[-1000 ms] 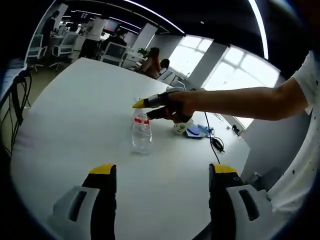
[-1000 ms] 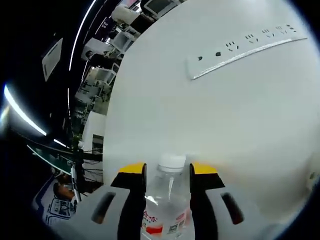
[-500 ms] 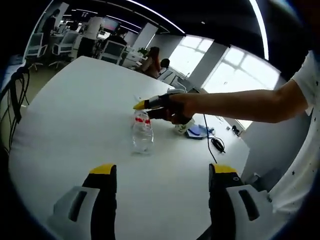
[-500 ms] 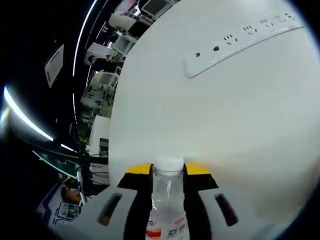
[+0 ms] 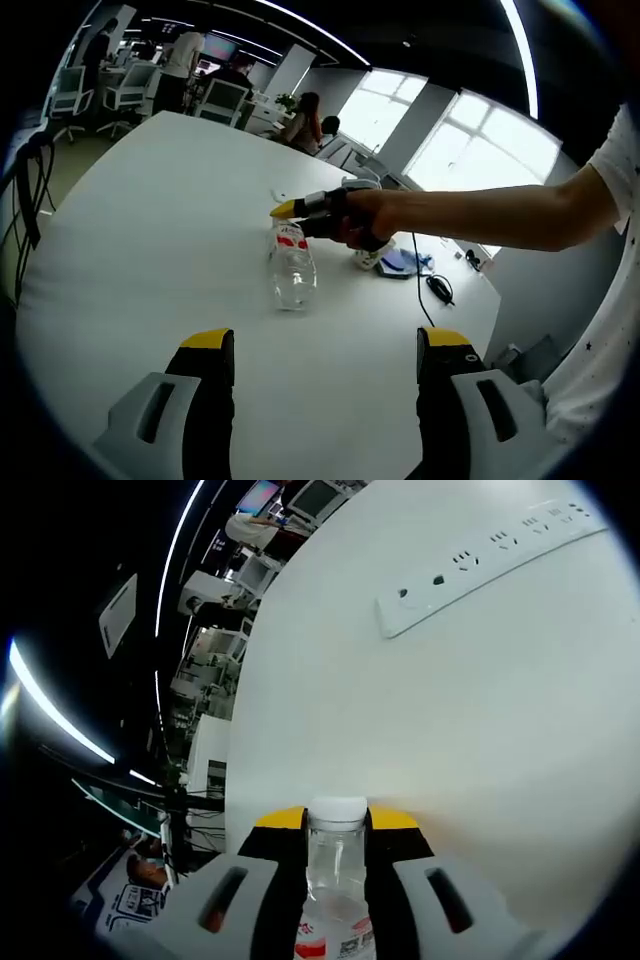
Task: Arrange the tabletop items into an orderly group along one side of the table until the central work area is clear of visible clutter.
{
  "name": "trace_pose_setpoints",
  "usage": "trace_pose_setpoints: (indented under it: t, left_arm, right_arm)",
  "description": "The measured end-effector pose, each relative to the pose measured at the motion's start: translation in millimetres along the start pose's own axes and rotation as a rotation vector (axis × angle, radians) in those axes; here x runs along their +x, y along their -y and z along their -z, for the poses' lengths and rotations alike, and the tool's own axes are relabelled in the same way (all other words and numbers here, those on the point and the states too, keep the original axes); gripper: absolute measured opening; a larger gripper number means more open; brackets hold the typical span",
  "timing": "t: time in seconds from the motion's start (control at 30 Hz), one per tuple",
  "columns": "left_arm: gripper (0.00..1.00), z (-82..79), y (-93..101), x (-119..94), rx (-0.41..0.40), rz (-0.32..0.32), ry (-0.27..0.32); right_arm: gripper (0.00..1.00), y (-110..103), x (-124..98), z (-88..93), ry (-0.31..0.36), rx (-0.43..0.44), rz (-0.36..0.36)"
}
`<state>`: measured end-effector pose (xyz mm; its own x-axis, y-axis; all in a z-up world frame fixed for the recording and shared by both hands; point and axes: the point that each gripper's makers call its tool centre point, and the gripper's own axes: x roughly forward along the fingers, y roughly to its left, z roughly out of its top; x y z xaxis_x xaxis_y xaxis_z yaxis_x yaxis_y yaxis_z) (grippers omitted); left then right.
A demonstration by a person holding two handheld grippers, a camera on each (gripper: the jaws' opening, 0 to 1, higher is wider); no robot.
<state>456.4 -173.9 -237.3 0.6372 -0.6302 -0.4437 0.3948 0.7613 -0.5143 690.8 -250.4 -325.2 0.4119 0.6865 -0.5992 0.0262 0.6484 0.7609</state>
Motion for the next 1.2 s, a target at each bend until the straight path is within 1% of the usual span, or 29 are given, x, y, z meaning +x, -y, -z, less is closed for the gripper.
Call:
trace_pose_setpoints:
  t: [0.13, 0.23, 0.27, 0.37, 0.43, 0.5, 0.57, 0.67, 0.7, 0.73, 0.77, 0.83, 0.9, 0.93, 0.97, 1.0, 1.03, 1.07, 1.13, 1.2]
  left_arm:
    - [0.76, -2.8, -2.6, 2.1, -0.002, 0.000, 0.005]
    - [0.76, -3.8, -4.6, 4.4, 0.001, 0.000, 0.003]
    - [0.76, -4.5, -4.9, 4.9, 0.004, 0.002, 0.005]
    - [0.76, -7.0, -6.5, 8.1, 0.006, 0.007, 0.005]
    - [0.75, -9.0, -7.4, 11.7, 0.011, 0.012, 0.003]
    - [0.76, -11.6, -7.5, 15.3, 0.025, 0.020, 0.002]
    - [0.76, -16.7, -9.1, 21.6, 0.035, 0.027, 0.000]
    - [0.76, -23.8, -10.0, 30.3, 0.040, 0.047, 0.005]
    - [0.76, -26.2, -11.1, 36.1, 0.045, 0.057, 0.002]
    - [0.76, -29.0, -11.8, 42.1, 0.056, 0.067, 0.000]
    - [0.75, -30.4, -12.7, 46.5, 0.071, 0.072, -0.008]
    - [0.76, -36.2, -13.8, 56.8, 0.095, 0.086, -0.014]
    - [0.75, -42.0, -14.3, 69.0, 0.093, 0.103, -0.015]
    - [0.75, -44.0, -13.6, 73.7, 0.096, 0.111, -0.014]
    - [0.75, -45.7, -11.6, 81.4, 0.106, 0.129, -0.019]
    - [0.75, -45.7, -11.5, 83.5, 0.108, 0.131, -0.023]
    - [0.76, -46.4, -11.2, 93.3, 0.136, 0.143, -0.035]
    - [0.76, -47.0, -11.7, 97.1, 0.139, 0.146, -0.037]
    - [0.76, -47.4, -12.2, 105.6, 0.138, 0.157, -0.043]
    - [0.75, -46.3, -9.1, 115.1, 0.131, 0.182, -0.048]
  right_arm:
    - [0.18, -0.9, -3.1, -1.8, 0.002, -0.013, -0.006]
    - [0.18, -5.3, -7.3, -0.5, 0.010, -0.030, -0.015]
    - [0.18, -7.7, -8.3, -0.9, 0.017, -0.035, -0.028]
    - [0.18, -9.3, -10.7, -2.8, 0.024, -0.062, -0.030]
    - [0.18, -13.4, -12.5, -5.3, 0.038, -0.090, -0.054]
    - [0.18, -14.5, -15.8, -4.8, 0.038, -0.105, -0.051]
    - [0.18, -20.4, -20.5, -5.3, 0.056, -0.136, -0.077]
    - [0.18, -25.7, -26.5, -3.7, 0.072, -0.167, -0.089]
    - [0.18, -27.2, -29.6, -1.7, 0.074, -0.179, -0.088]
    - [0.18, -29.9, -32.3, 0.5, 0.079, -0.201, -0.095]
    - [0.18, -33.2, -35.5, 2.7, 0.085, -0.206, -0.107]
    - [0.18, -34.6, -39.8, 5.4, 0.092, -0.227, -0.103]
    - [0.18, -39.9, -45.2, 6.3, 0.110, -0.263, -0.112]
    - [0.18, -43.6, -47.9, 5.8, 0.126, -0.300, -0.117]
    - [0.18, -46.6, -50.1, 8.2, 0.124, -0.318, -0.122]
    - [0.18, -51.9, -52.7, 10.6, 0.125, -0.345, -0.136]
    - [0.18, -53.3, -53.6, 11.2, 0.126, -0.360, -0.139]
    - [0.18, -56.8, -56.4, 13.1, 0.130, -0.398, -0.141]
    - [0.18, -64.4, -61.2, 18.3, 0.137, -0.431, -0.154]
    - [0.18, -68.3, -65.0, 22.5, 0.137, -0.467, -0.153]
